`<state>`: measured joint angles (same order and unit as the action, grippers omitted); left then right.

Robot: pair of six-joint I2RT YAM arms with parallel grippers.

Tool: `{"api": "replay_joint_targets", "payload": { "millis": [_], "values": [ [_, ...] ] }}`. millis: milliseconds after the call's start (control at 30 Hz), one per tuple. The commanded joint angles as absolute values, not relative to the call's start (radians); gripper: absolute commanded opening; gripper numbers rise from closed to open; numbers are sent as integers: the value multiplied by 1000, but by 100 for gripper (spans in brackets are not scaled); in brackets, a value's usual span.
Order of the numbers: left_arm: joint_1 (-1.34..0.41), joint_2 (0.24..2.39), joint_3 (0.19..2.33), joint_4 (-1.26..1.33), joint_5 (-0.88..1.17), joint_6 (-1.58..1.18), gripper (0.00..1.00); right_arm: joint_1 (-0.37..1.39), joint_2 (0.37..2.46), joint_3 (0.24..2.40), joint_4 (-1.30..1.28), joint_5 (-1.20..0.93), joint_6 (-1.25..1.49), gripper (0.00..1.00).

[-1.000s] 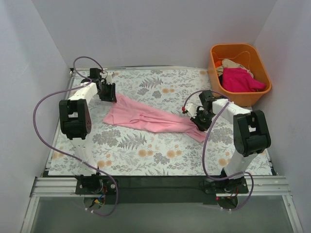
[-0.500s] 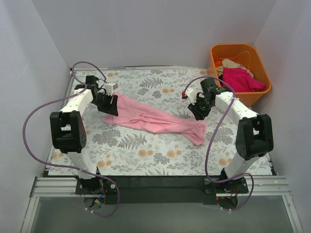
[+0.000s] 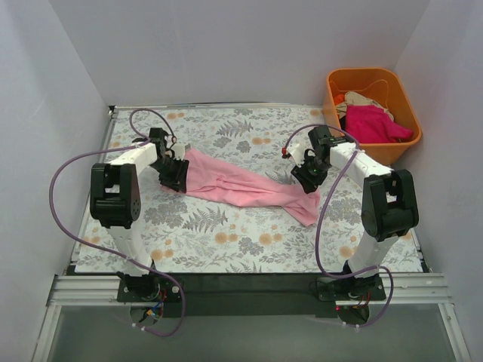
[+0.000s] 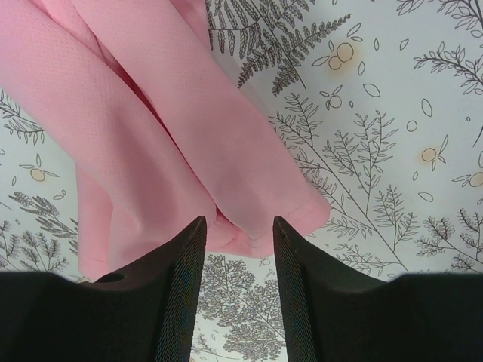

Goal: Fold and stack the t-shirts
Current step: Flatten the tshirt out

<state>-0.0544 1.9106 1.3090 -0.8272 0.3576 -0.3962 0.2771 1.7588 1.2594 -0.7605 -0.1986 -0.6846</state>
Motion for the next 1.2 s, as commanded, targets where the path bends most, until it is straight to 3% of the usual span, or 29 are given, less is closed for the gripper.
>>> {"api": "replay_joint_targets", "payload": {
  "millis": [0,300,767,1167],
  "values": [
    [-49,1913,1327,-799,299,-433,37,279,1741,1258,-770,-190,-686,41],
    [-49,1803,1332,-848,275,-440,37,278,1752,1247,-767,-212,-690,41],
    [-49,1908,1364,-828,236,-495,36,279,1746,1233,-765,-203,-696,41],
    [-49,1937,1374,-824,259,-508,27,276,1749,1227,-750,-198,-696,41]
  ]
}}
